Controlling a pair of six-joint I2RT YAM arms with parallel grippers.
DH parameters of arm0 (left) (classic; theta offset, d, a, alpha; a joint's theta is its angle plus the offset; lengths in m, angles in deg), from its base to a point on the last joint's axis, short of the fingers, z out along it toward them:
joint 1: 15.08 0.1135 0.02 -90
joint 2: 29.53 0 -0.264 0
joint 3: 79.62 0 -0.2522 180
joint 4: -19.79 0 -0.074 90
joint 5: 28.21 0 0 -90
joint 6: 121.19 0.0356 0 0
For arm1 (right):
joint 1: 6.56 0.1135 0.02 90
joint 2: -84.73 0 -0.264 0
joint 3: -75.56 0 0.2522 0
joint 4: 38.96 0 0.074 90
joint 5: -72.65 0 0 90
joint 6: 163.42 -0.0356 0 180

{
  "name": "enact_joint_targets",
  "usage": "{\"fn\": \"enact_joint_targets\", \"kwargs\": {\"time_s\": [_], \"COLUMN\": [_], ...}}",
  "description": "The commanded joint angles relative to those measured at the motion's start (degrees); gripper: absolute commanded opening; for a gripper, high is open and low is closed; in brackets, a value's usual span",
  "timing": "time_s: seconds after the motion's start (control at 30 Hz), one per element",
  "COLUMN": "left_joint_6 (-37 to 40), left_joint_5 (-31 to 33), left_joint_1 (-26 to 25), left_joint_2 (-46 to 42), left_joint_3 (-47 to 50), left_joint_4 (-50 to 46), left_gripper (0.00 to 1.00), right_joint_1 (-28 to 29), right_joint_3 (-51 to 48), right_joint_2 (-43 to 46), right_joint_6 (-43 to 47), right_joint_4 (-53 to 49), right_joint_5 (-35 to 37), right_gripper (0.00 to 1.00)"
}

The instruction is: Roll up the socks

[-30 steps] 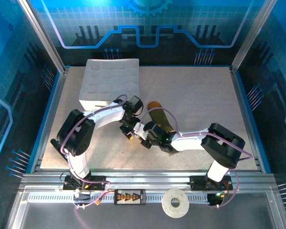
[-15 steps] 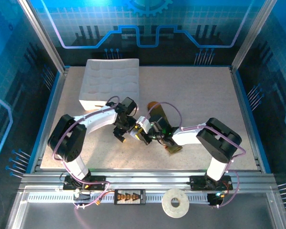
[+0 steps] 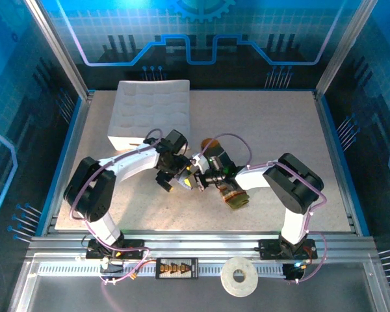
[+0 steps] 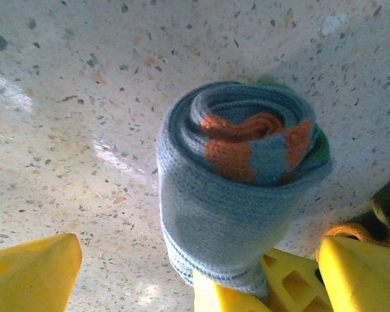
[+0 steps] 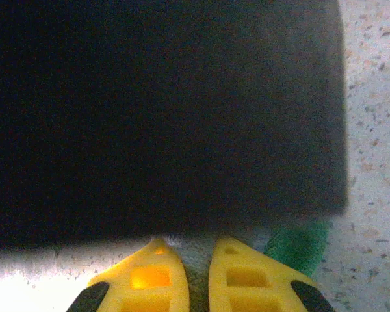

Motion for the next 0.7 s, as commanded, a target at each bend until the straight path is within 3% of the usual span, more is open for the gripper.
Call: {"fn": "enact_joint_targets", "kwargs": {"time_s": [0.0, 0.27, 0.4, 0.53, 0.67], "left_joint_6": [-0.9, 1.0, 2.1, 2.9, 3.6], "left_joint_5": [-2.9, -1.4, -0.3, 0.5, 1.5], "left_joint_1": [-0.6, -1.2, -1.6, -2.2, -3.1], "left_joint_2": [1.8, 9.1, 12.8, 16.1, 18.2], "left_joint_3": [-1.3, -7.5, -9.8, -11.3, -10.9], "left_joint_4": [3.0, 0.2, -5.8, -10.0, -12.0], "left_gripper": [0.93, 0.93, 0.91, 0.79, 0.55], "right_joint_1": [-0.9, -1.2, -1.1, -1.0, -0.8], "right_joint_3": [-2.0, -1.2, -1.6, -2.1, -2.8], "right_joint_2": [-6.2, -7.7, -7.5, -7.3, -6.3], "right_joint_6": [-2.7, -3.9, -3.9, -3.9, -3.7], "right_joint_4": [-18.2, -18.9, -18.3, -17.8, -16.9], "right_joint_5": [1.7, 0.8, 0.8, 1.1, 2.2], "right_gripper": [0.0, 0.0, 0.0, 0.0, 0.0]}}
